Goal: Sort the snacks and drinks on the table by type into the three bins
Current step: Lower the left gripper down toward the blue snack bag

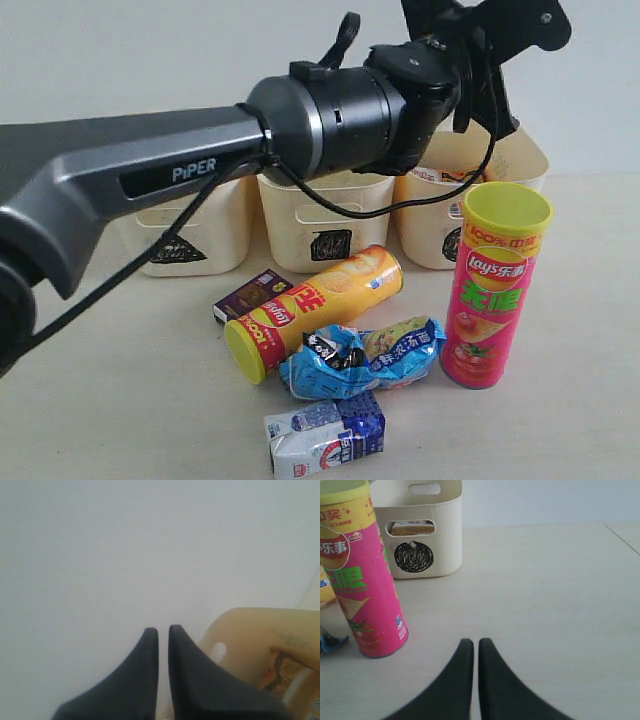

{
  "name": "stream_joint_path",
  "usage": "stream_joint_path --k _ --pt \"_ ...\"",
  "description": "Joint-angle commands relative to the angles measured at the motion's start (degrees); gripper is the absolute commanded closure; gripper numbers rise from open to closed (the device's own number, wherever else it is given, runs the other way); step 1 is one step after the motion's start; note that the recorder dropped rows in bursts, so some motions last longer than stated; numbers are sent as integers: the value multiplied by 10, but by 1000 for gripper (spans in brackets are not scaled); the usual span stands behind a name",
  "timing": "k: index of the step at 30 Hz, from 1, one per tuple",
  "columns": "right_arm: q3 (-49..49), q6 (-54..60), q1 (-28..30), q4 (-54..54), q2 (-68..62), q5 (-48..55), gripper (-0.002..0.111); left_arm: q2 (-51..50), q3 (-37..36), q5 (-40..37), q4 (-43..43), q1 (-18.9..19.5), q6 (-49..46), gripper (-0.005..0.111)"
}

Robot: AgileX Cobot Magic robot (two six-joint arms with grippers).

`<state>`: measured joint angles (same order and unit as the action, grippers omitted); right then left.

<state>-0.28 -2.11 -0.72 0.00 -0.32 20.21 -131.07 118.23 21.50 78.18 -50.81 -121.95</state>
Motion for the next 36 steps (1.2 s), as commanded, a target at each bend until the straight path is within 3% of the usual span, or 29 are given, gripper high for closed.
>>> stream_joint_path --k 1,6,12,22,28,32,36 --pt "3 -4 1 0 3 -4 107 59 -52 -48 67 -3 -3 102" --pt "3 -4 1 0 3 -4 107 133 -126 -100 139 -3 -3 102" --pt "3 -4 1 0 3 -4 107 219 -232 -110 192 -2 -3 102" --pt "3 -4 1 0 3 -4 107 345 -395 -151 218 -2 2 102" --pt "3 -4 1 0 3 -4 107 391 -463 -186 218 -2 70 102" --pt "3 -4 1 0 3 -4 107 403 -500 -258 218 -2 118 102" --pt "3 -4 1 0 3 -4 107 403 -527 -377 218 -2 123 102"
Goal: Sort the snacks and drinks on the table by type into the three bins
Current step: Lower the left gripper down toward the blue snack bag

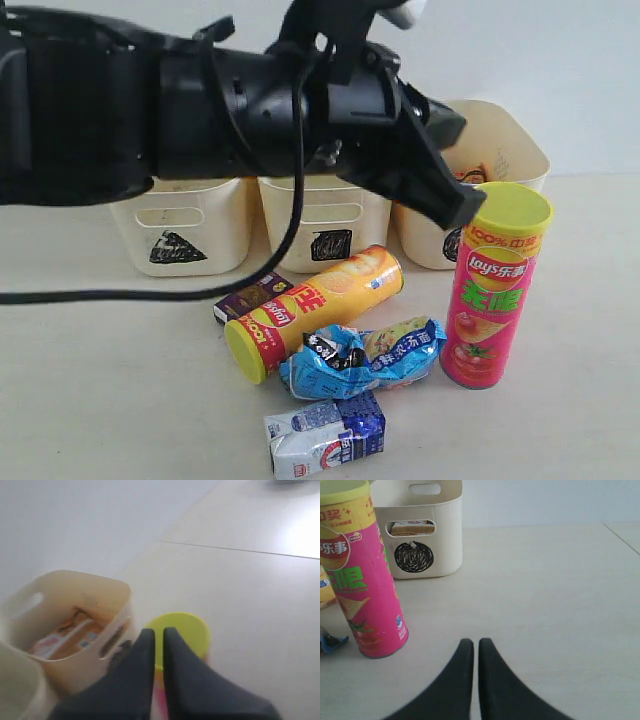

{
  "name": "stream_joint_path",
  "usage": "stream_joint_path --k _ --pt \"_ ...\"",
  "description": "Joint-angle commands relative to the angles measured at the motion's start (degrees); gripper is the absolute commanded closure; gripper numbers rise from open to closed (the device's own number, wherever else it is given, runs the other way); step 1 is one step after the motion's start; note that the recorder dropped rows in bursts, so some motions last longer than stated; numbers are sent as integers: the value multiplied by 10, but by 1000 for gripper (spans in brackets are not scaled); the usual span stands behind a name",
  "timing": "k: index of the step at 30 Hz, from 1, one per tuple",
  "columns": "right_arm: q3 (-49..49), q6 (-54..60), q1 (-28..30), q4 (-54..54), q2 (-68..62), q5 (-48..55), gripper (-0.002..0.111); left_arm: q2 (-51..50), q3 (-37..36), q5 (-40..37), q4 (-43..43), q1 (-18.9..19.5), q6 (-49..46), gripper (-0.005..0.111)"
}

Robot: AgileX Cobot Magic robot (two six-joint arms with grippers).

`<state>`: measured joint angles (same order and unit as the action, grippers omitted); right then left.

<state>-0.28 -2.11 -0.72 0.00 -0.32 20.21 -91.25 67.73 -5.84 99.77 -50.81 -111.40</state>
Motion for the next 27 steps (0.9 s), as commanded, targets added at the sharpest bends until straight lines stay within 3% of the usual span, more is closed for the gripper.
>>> stream_joint_path --k 1,3,7,15,22,25,26,27 --pt "3 -4 1 0 3 -4 107 5 -26 -128 2 -2 17 102" --pt "3 -4 1 0 3 -4 107 5 -30 -162 -31 -2 37 102" --pt "3 -4 1 0 3 -4 107 5 -30 -240 -201 -2 143 102" --pt "3 -4 1 0 3 -4 107 5 -30 -365 -529 -2 446 102" --pt "3 -4 1 0 3 -4 107 5 -30 -441 -686 -2 635 102" --pt "3 -4 1 0 3 -4 107 5 -30 -442 -723 -2 659 89" --pt "3 -4 1 0 3 -4 107 5 -30 -442 -733 -2 663 79" --pt "3 -4 1 0 3 -4 107 5 -30 -440 -741 -2 664 61"
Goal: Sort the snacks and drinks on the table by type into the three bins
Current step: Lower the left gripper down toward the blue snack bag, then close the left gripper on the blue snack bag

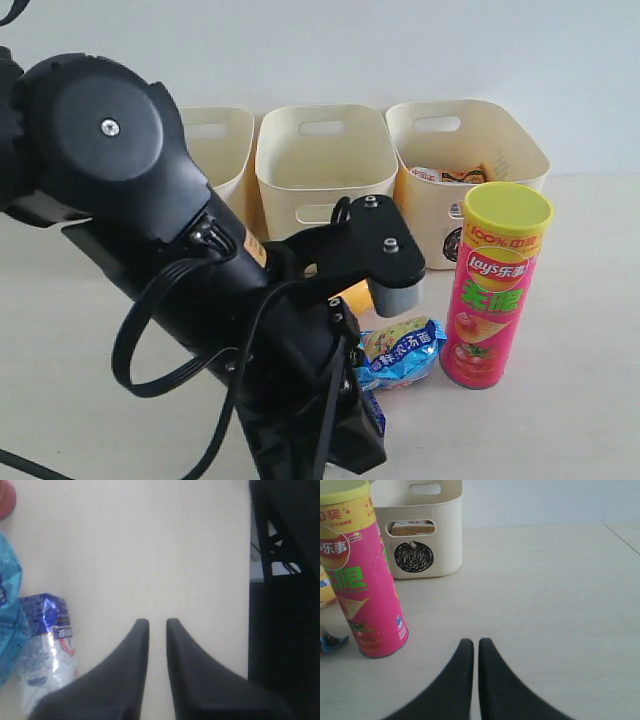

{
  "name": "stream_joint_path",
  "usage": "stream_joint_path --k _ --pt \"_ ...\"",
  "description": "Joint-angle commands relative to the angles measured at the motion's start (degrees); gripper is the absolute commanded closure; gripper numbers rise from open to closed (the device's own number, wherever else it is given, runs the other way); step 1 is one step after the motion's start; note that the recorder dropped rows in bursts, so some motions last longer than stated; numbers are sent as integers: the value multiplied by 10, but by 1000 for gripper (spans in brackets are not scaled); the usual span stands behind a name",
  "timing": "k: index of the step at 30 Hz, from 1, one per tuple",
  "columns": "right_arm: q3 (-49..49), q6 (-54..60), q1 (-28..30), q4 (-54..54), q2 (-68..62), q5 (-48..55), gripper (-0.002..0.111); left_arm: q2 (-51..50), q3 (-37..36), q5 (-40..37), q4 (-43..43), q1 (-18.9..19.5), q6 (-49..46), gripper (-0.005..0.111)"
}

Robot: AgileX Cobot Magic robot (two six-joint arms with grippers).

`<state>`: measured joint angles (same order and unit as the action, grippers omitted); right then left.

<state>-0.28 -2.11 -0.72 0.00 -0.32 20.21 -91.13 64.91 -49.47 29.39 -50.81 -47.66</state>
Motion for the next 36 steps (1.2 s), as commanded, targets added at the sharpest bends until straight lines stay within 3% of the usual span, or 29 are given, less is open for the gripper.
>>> stream_joint_path --k 1,3,4,15,25,36 --pt "3 -4 1 0 3 -4 107 4 -2 -1 -37 -2 30 47" --pt "3 -4 1 0 3 -4 107 4 -2 7 -40 -2 46 20" --pt "3 -4 1 0 3 -4 107 4 -2 7 -41 -2 48 13" --pt "3 -4 1 0 3 -4 107 -55 54 -80 -128 -2 101 13" --pt "3 -4 1 0 3 -4 107 -104 105 -89 -148 -1 84 13" --pt "3 -4 1 0 3 -4 107 -152 138 36 -189 -1 100 13"
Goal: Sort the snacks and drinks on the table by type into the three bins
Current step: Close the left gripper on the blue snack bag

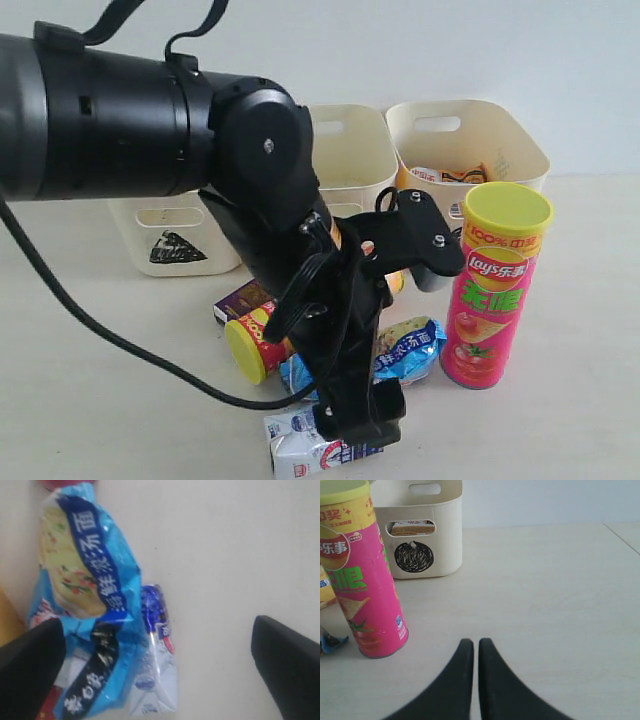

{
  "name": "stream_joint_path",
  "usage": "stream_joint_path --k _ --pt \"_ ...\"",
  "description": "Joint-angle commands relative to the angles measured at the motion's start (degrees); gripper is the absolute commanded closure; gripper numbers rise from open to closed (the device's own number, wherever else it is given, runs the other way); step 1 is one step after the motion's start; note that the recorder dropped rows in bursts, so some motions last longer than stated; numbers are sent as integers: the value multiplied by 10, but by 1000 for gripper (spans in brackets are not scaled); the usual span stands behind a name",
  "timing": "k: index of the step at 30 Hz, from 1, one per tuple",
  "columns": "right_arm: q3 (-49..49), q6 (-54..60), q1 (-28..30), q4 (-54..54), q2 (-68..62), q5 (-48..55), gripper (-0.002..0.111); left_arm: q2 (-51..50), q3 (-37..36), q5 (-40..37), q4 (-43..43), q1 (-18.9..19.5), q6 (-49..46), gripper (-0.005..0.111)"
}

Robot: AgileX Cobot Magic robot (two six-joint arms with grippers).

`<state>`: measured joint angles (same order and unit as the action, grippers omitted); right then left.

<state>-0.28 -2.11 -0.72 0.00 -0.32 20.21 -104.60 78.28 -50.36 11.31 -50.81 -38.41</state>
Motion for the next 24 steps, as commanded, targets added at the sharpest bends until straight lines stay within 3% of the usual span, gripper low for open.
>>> stream_joint_path --k 1,9,24 --pt "3 -4 1 0 3 -4 107 -24 4 54 -10 -1 7 14" --pt "3 -4 1 0 3 -4 107 -62 4 138 -129 -5 88 18" --pt "3 -4 1 0 3 -4 107 -94 4 216 -138 -5 91 18"
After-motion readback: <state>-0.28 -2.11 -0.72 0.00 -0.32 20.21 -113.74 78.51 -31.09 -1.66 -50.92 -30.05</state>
